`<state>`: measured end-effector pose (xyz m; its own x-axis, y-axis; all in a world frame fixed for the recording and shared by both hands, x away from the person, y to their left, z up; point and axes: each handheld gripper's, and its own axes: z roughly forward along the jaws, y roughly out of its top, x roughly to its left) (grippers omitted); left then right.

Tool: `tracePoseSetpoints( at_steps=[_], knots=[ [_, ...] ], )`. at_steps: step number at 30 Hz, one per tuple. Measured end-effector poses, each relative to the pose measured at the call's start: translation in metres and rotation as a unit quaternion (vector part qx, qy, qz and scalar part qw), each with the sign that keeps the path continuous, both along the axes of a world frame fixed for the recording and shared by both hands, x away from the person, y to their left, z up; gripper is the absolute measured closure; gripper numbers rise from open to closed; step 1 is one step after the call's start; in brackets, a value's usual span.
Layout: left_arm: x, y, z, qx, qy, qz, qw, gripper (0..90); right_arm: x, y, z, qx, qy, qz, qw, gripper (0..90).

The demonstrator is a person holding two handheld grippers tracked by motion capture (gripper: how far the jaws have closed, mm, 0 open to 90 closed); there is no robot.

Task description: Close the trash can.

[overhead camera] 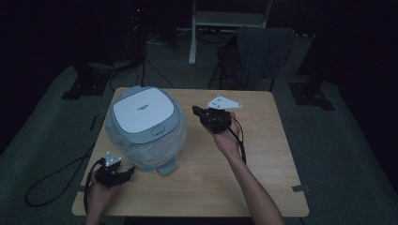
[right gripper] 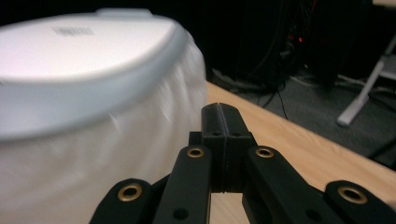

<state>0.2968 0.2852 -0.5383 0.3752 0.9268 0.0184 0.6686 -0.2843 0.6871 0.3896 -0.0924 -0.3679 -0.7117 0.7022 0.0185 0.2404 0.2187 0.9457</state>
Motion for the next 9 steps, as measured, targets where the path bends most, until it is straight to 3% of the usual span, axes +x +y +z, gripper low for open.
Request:
tracePoseSetpoints(
  at_steps=[6,9],
  knots=[
    [0.000,0.000,0.000,0.000,0.000,0.000,1.0000,34.0,0.004,-0.021,-0.020,-0.011,0.019,-0.023,0.9995,89.8],
    [0.000,0.000,0.000,0.000,0.000,0.000,1.0000,33.9,0.005,-0.037,-0.031,-0.029,0.027,-0.035,0.9986,88.8]
  ],
)
